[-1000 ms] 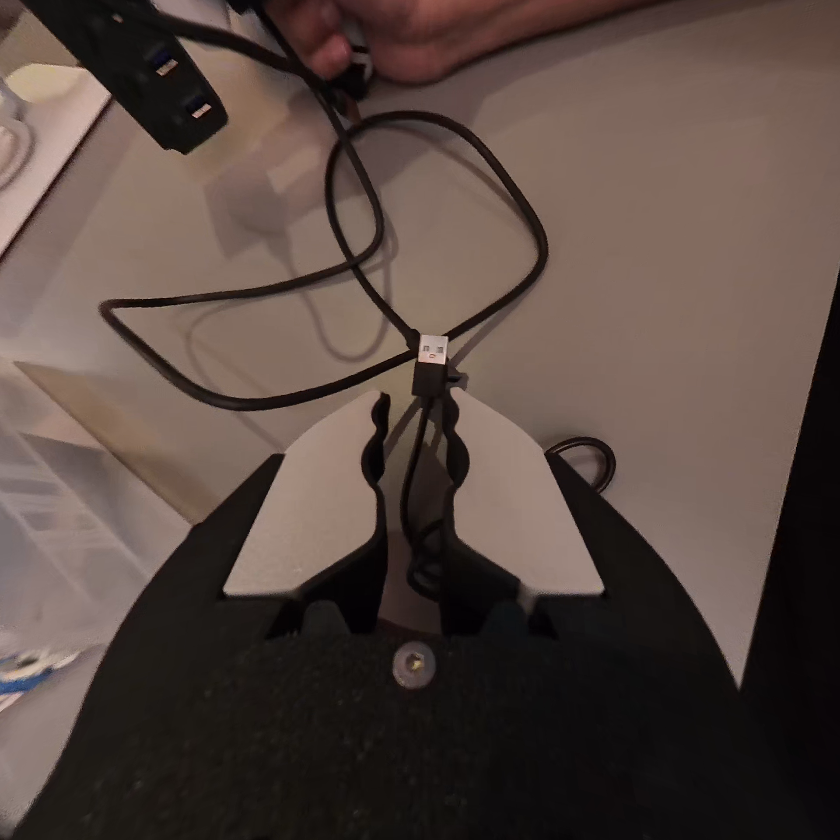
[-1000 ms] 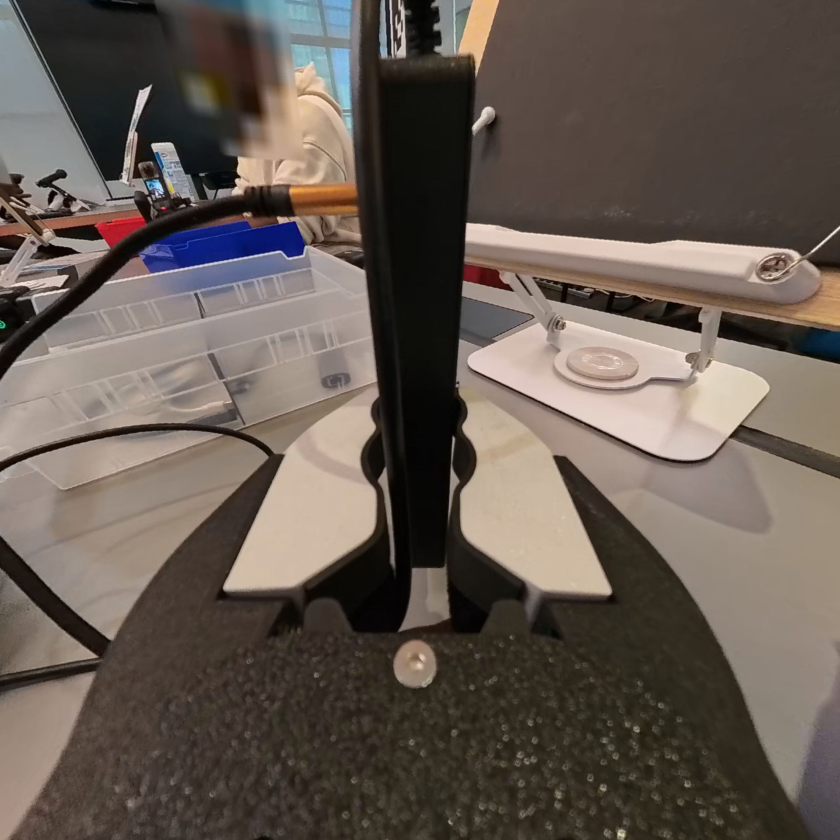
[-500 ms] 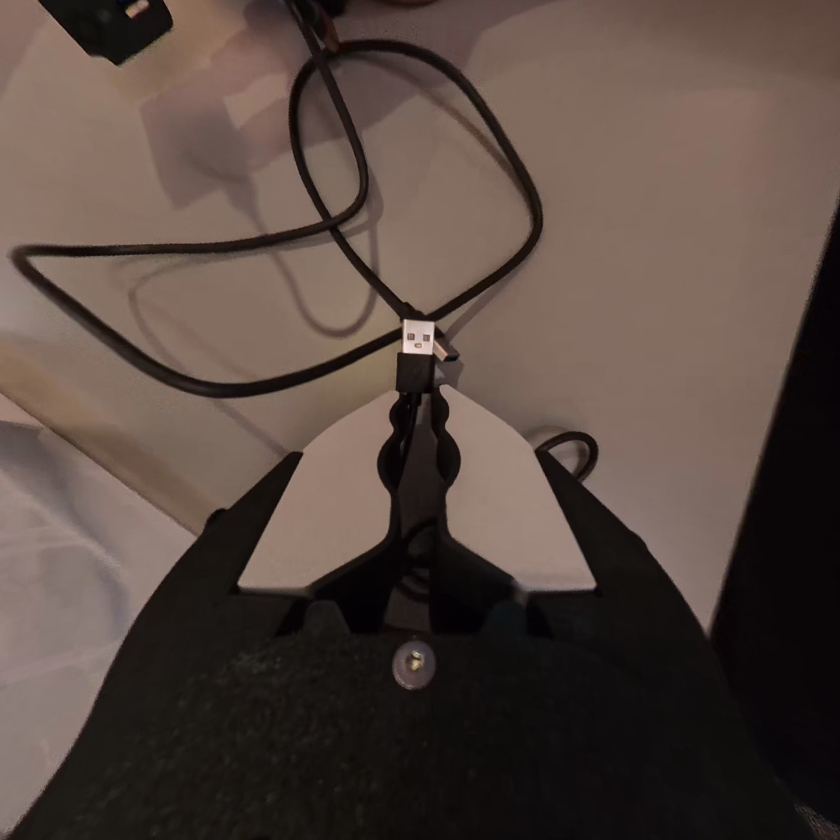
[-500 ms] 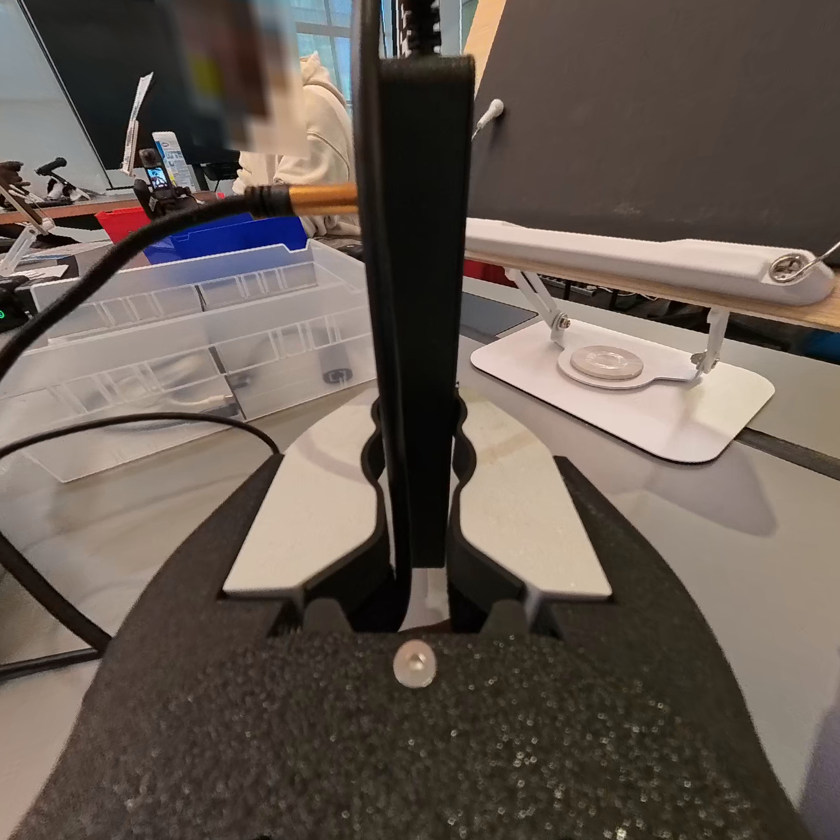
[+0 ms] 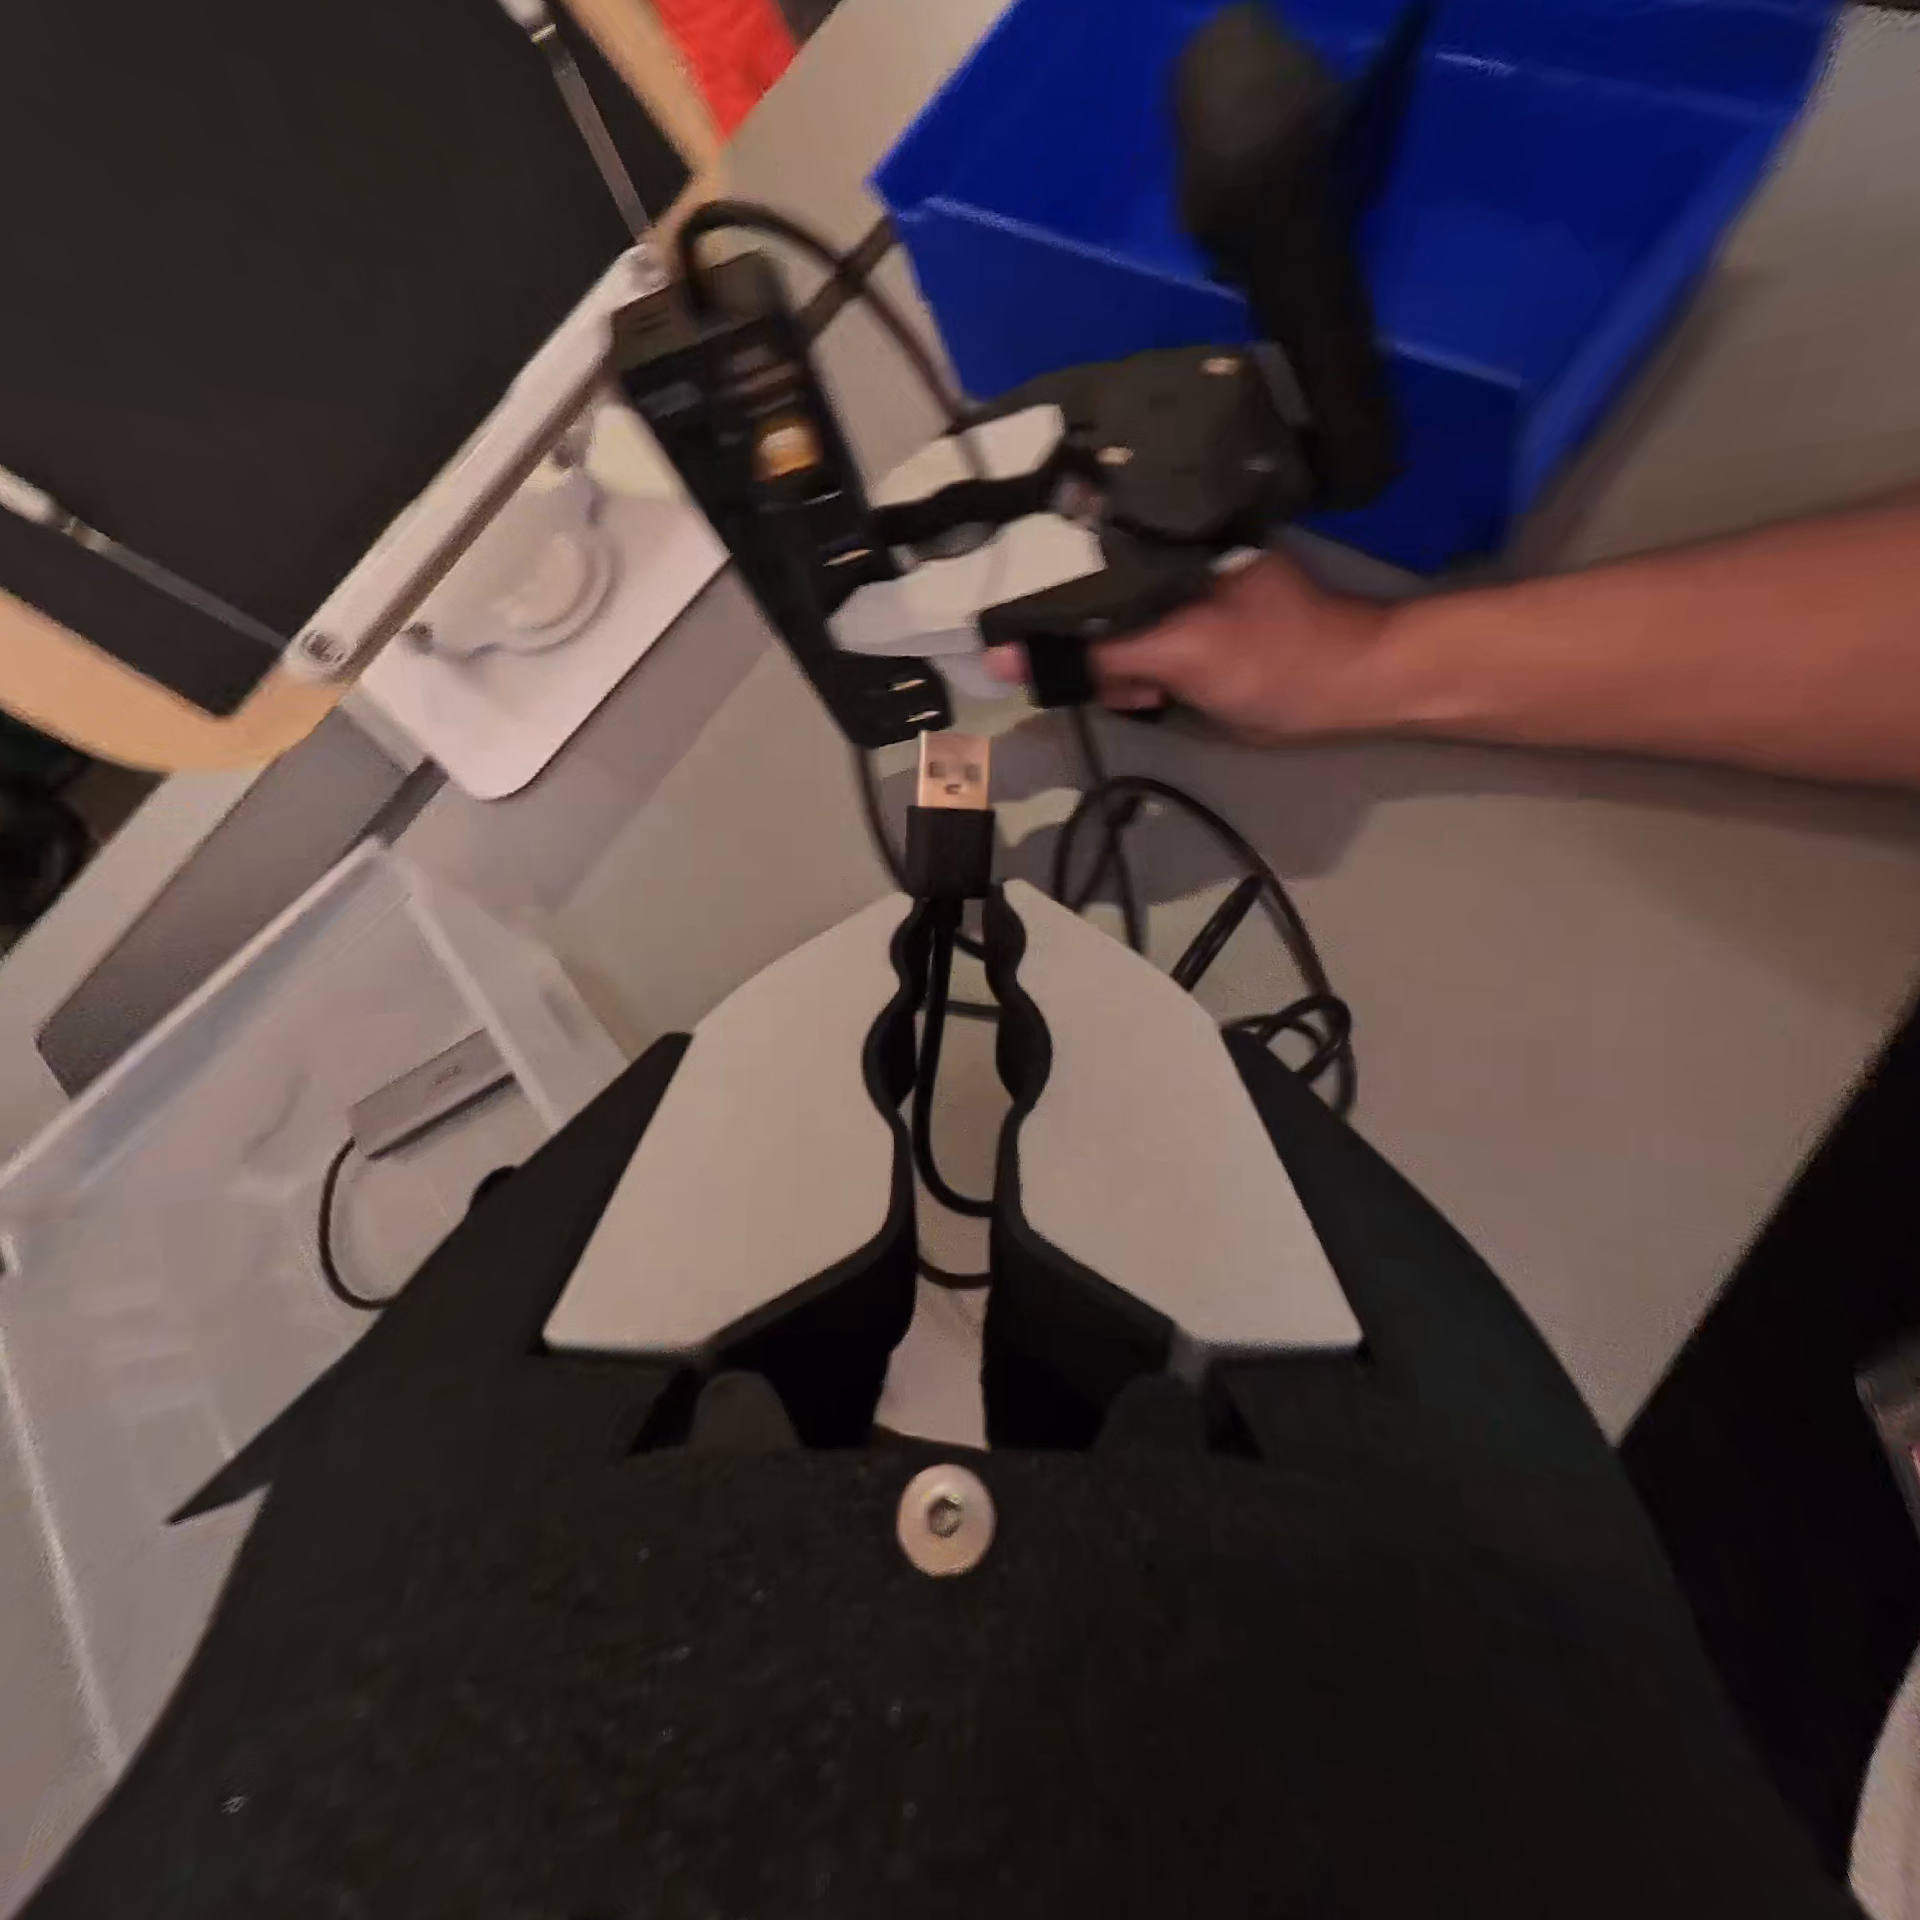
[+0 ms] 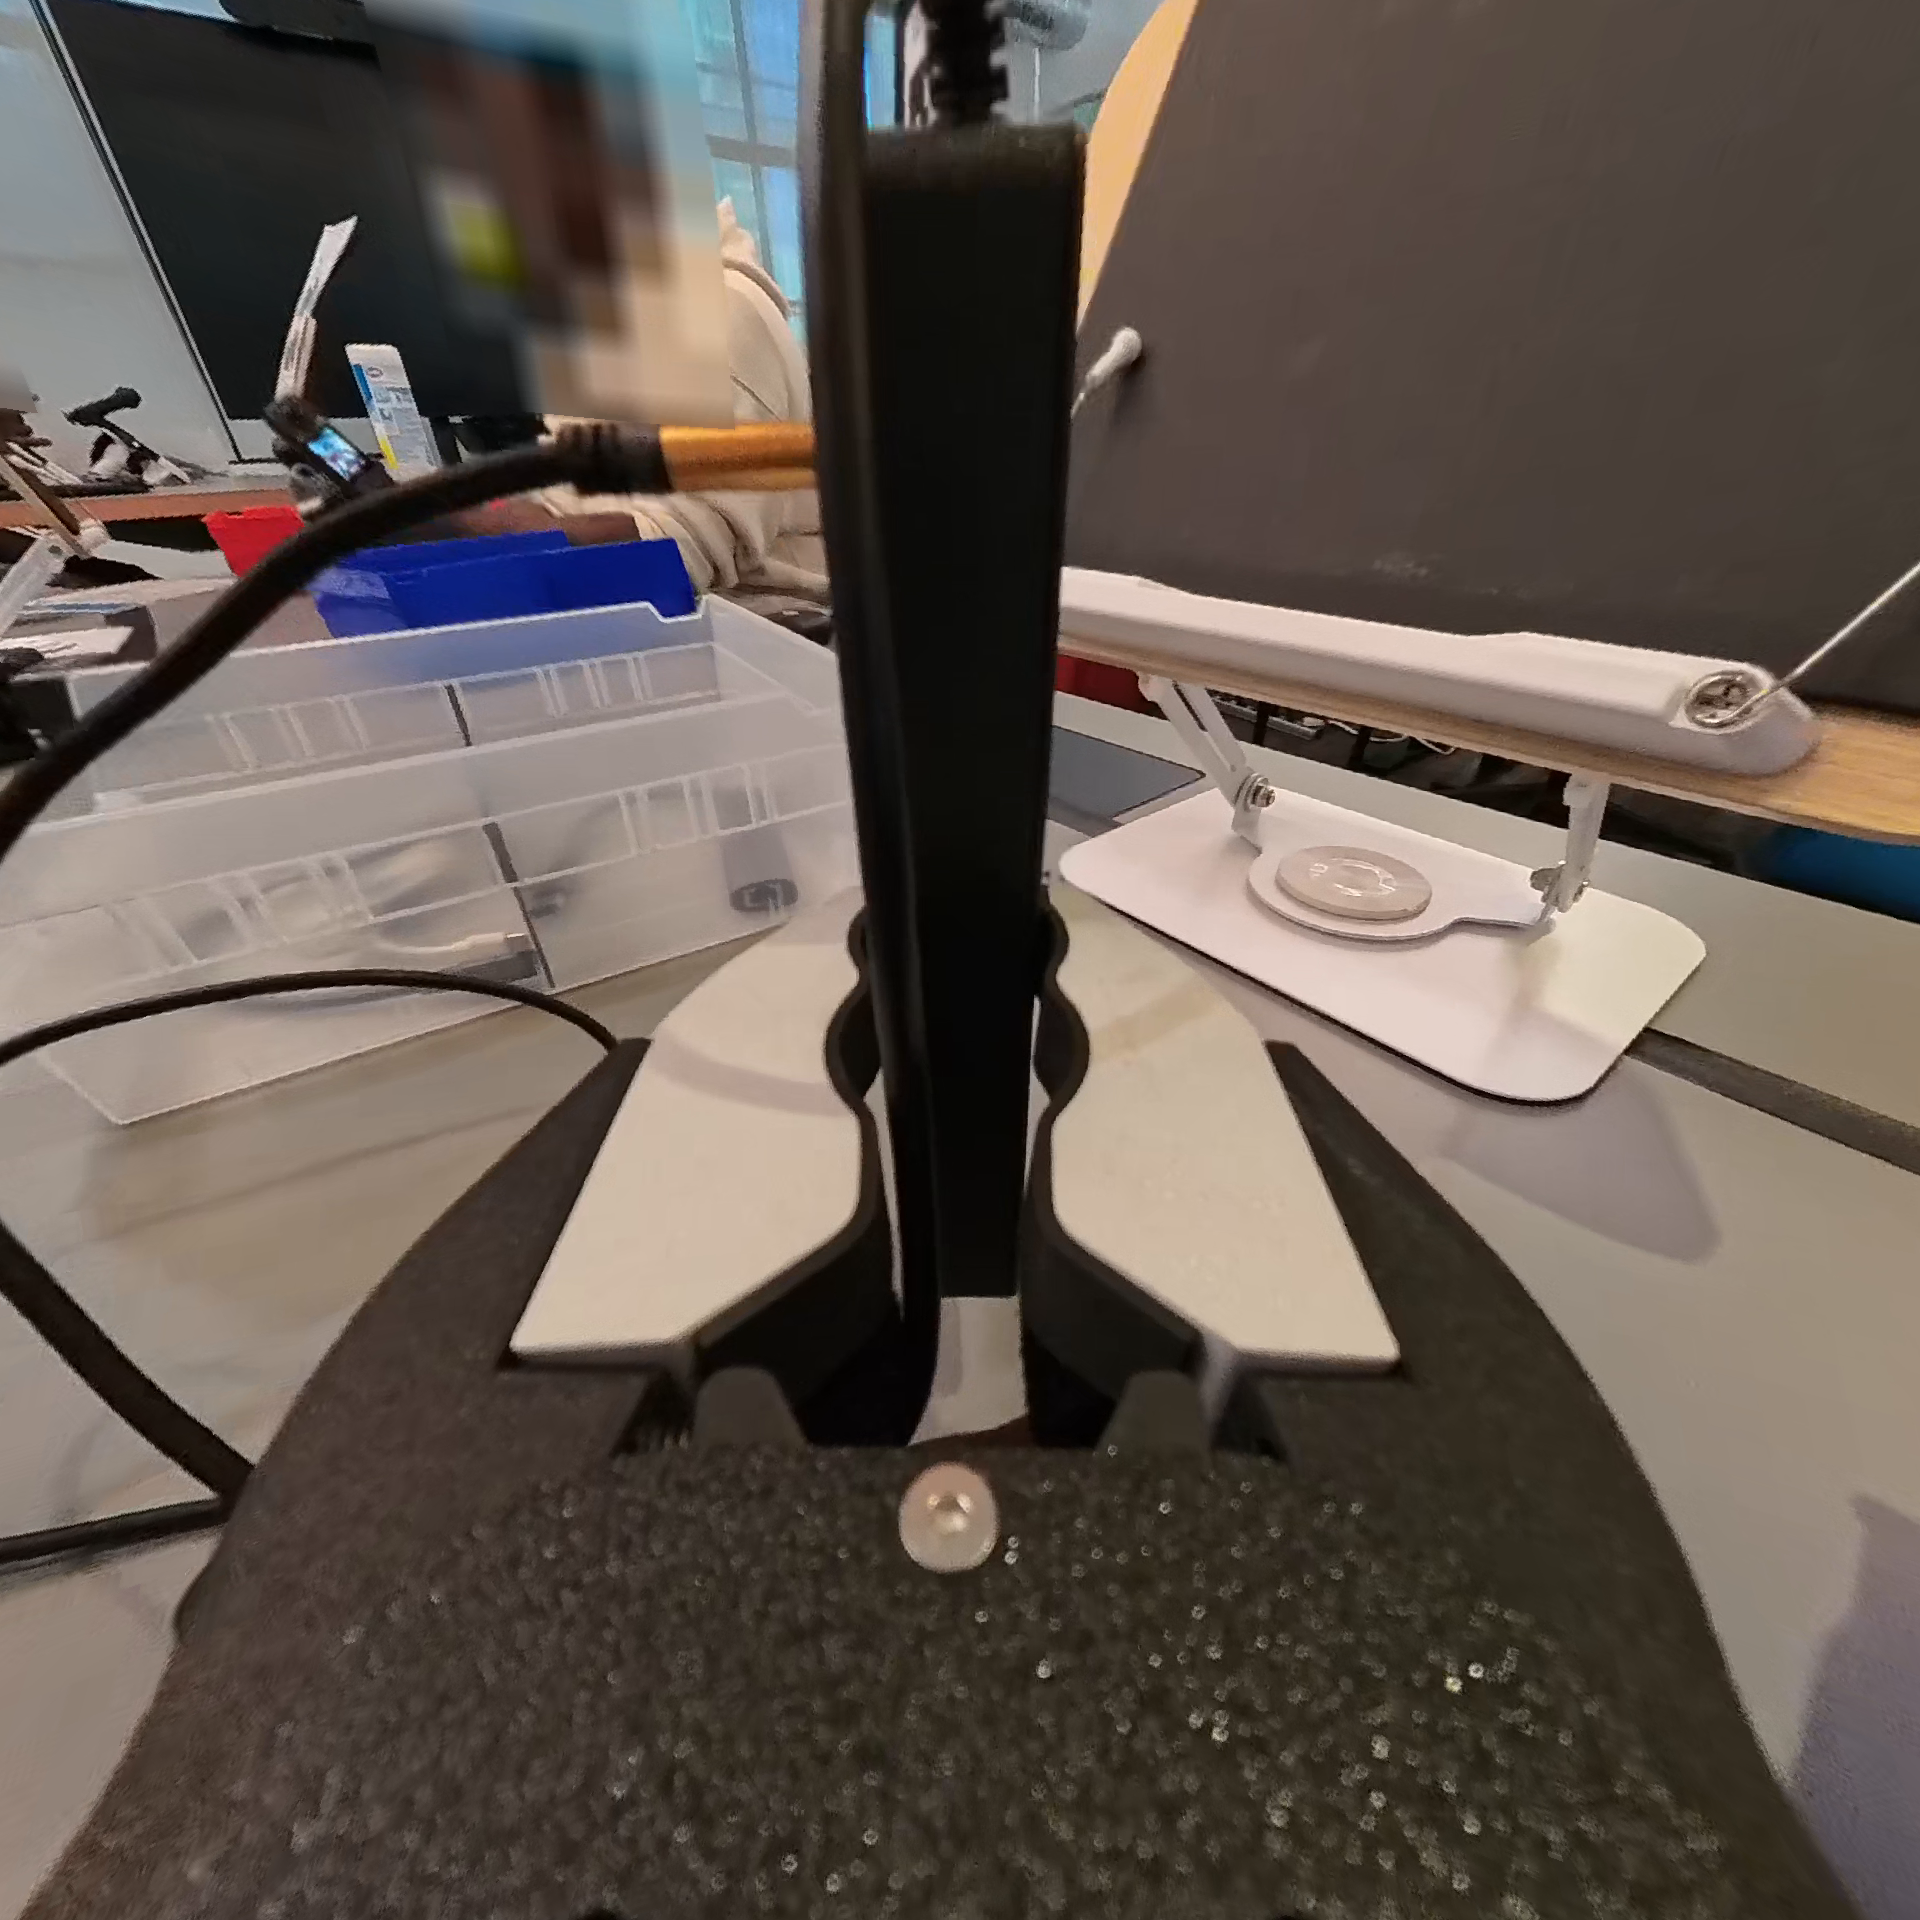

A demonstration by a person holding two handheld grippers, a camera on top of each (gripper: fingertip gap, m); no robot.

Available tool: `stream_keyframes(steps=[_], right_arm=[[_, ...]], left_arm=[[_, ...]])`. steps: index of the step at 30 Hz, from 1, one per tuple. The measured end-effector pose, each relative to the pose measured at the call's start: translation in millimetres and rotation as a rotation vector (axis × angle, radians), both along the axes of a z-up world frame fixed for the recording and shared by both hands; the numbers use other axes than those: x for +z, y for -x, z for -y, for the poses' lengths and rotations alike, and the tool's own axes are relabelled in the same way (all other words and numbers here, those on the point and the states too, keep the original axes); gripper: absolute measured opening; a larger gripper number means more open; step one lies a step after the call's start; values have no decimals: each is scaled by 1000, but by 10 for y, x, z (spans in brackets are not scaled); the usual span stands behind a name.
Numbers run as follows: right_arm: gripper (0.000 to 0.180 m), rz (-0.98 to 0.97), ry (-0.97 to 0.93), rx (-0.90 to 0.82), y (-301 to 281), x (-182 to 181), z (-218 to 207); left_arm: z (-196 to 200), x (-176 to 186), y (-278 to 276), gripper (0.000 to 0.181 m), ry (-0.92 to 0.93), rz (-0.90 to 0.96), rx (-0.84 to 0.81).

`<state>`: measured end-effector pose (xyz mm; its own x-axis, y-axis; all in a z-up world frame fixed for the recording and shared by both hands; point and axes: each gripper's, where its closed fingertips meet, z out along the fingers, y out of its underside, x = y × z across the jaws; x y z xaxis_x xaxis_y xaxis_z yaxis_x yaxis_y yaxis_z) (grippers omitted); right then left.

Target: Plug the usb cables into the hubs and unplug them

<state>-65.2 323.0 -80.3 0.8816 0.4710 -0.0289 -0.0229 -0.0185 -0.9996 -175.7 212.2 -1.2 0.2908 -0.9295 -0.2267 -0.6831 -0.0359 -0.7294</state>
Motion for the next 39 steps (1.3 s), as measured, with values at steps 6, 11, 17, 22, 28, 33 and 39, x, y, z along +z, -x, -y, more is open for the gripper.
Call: stream_keyframes(steps=[6,11,17,22,28,33,39], right_arm=[[25,-10,-88,50,52,142,105],[26,60,-95,38,100,110,99],[26,134,-101,10,137,75,90],[26,158,-83,-8,129,37,60],[26,225,-55,-46,141,-32,30],[26,140,-5,-44,89,-64,0],[26,83,11,-98,-65,-55,-43]], left_arm=[[-786,-368,40,9,232,-28,126],[-747,-749,-330,9,303,-105,37],[-651,-695,-635,9,320,-46,-1],[-670,-703,-685,9,351,-15,0],[-691,-739,-725,9,345,-20,19],[-707,-813,-758,9,346,17,57],[-601,-1279,-305,9,309,-153,79]])
